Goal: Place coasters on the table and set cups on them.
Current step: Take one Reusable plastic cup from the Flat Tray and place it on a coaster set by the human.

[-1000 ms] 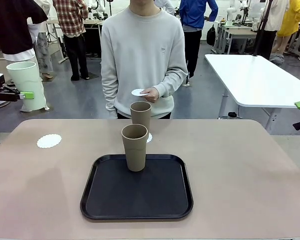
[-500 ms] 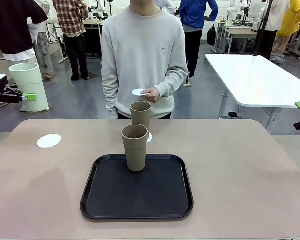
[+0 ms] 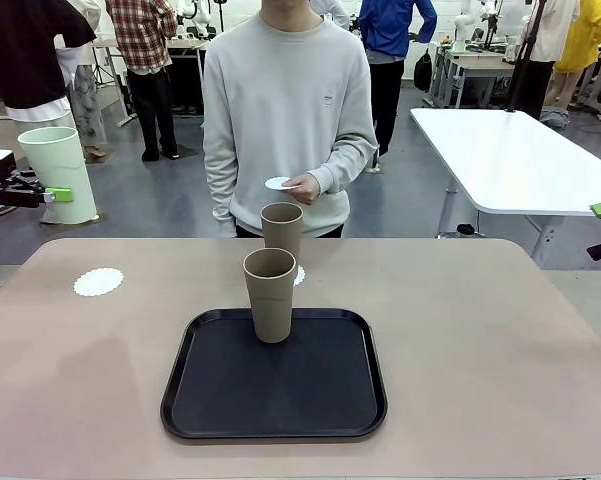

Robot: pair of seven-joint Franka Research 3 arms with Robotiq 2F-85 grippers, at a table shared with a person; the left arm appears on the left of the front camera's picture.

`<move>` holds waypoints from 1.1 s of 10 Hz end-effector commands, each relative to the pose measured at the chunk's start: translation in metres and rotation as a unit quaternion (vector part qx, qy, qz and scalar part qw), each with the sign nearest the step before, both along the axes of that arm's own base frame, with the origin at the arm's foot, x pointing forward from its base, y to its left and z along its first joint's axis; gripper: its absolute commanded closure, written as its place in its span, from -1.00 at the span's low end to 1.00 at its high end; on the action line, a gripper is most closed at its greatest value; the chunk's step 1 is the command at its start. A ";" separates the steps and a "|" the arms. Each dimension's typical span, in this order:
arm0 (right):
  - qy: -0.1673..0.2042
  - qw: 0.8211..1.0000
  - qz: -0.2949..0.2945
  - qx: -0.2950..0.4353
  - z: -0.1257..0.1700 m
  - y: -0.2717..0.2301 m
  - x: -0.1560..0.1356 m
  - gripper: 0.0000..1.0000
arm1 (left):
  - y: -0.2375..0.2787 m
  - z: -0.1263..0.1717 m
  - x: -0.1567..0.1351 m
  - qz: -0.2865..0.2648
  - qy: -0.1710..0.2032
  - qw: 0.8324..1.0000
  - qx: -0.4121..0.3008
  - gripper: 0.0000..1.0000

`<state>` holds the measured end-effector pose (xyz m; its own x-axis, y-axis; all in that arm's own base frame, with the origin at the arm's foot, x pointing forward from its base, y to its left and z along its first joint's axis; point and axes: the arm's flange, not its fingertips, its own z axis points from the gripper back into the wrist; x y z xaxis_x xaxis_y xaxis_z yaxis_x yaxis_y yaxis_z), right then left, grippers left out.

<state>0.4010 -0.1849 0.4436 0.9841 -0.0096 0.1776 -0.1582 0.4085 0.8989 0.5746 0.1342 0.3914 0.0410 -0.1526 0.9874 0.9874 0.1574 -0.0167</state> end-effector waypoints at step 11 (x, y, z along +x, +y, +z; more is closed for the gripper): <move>-0.006 1.000 -0.001 0.001 0.000 0.001 0.001 -1.00 | -0.006 -0.031 0.009 -0.010 -0.008 1.000 0.014 -0.68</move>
<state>0.4010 -0.1849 0.4436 0.9841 -0.0095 0.1776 -0.1583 0.4085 0.8989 0.5795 0.1307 0.3639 0.0480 -0.1602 0.9859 0.9875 0.1560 -0.0227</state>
